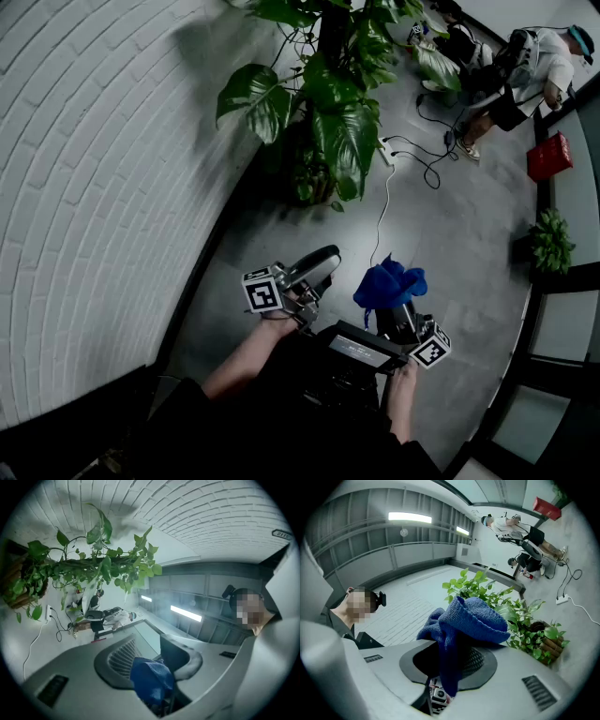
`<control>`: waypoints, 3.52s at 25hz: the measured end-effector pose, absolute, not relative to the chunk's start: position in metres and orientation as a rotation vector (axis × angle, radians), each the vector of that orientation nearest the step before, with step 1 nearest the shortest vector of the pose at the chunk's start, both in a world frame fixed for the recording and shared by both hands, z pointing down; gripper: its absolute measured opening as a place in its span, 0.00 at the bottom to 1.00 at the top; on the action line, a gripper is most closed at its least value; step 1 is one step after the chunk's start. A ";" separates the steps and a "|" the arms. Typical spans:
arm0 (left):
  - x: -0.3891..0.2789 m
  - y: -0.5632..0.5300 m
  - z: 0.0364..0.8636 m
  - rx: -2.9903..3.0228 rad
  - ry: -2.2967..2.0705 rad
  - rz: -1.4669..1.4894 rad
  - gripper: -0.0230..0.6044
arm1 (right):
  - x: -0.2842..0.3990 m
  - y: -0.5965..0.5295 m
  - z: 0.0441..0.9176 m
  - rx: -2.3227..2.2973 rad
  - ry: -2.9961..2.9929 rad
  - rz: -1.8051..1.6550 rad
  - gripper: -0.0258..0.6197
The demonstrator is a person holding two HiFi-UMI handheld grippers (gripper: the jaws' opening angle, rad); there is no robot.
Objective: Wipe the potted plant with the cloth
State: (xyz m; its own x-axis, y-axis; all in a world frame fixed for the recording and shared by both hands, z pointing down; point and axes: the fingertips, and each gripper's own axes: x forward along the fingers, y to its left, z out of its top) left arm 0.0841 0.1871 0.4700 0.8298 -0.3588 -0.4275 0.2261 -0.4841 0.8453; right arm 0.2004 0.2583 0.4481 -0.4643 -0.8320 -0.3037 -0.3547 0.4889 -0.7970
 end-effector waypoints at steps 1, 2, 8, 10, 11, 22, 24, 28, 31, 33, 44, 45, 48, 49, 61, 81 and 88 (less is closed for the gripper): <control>0.083 0.180 0.470 1.961 -0.118 -0.697 0.30 | 0.204 0.252 0.451 -0.998 2.054 -0.862 0.21; 0.082 0.173 0.471 1.965 -0.137 -0.697 0.32 | 0.206 0.246 0.454 -1.016 2.072 -0.855 0.21; 0.086 0.138 0.485 2.000 -0.256 -0.647 0.42 | 0.214 0.201 0.454 -0.997 2.136 -0.830 0.21; 0.090 0.125 0.493 2.013 -0.307 -0.623 0.44 | 0.220 0.183 0.457 -0.974 2.150 -0.832 0.21; 0.094 0.117 0.496 2.018 -0.335 -0.614 0.46 | 0.225 0.172 0.458 -0.958 2.157 -0.834 0.21; 0.150 -0.001 0.533 2.001 -0.750 -0.517 0.61 | 0.305 0.045 0.434 -0.737 2.259 -0.837 0.21; 0.161 -0.018 0.538 1.983 -0.796 -0.515 0.61 | 0.319 0.032 0.435 -0.717 2.278 -0.851 0.21; 0.170 -0.034 0.556 1.937 -0.885 -0.494 0.61 | 0.335 0.017 0.446 -0.676 2.296 -0.905 0.21; 0.171 -0.045 0.565 1.907 -0.944 -0.471 0.61 | 0.343 0.008 0.452 -0.664 2.296 -0.919 0.21; 0.166 -0.056 0.572 1.887 -0.990 -0.457 0.63 | 0.345 -0.001 0.454 -0.663 2.295 -0.921 0.21; 0.153 -0.079 0.565 1.932 -0.964 -0.498 0.74 | 0.335 -0.038 0.454 -0.732 2.323 -0.919 0.21; 0.156 -0.086 0.557 1.960 -0.925 -0.507 0.74 | 0.330 -0.044 0.455 -0.739 2.330 -0.921 0.21; 0.167 -0.104 0.554 1.993 -0.806 -0.494 0.74 | 0.314 -0.058 0.452 -0.756 2.367 -0.918 0.21; 0.170 -0.106 0.555 1.997 -0.756 -0.487 0.70 | 0.309 -0.062 0.451 -0.765 2.382 -0.916 0.21; 0.124 -0.106 0.593 1.920 -0.642 -0.507 0.05 | 0.268 -0.101 0.475 -0.971 2.532 -0.925 0.21; 0.131 -0.103 0.578 1.872 -0.675 -0.562 0.04 | 0.212 -0.264 0.532 -0.836 3.008 -0.806 0.21; 0.131 -0.106 0.566 1.864 -0.652 -0.681 0.04 | 0.210 -0.238 0.573 -0.712 3.082 -0.916 0.21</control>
State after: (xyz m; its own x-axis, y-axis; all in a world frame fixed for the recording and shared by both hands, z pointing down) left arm 0.1313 -0.1059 0.5657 0.6954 -0.6997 -0.1635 -0.1337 -0.3496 0.9273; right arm 0.2100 -0.2381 0.5727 -0.8957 -0.3603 0.2607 -0.4442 0.7534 -0.4849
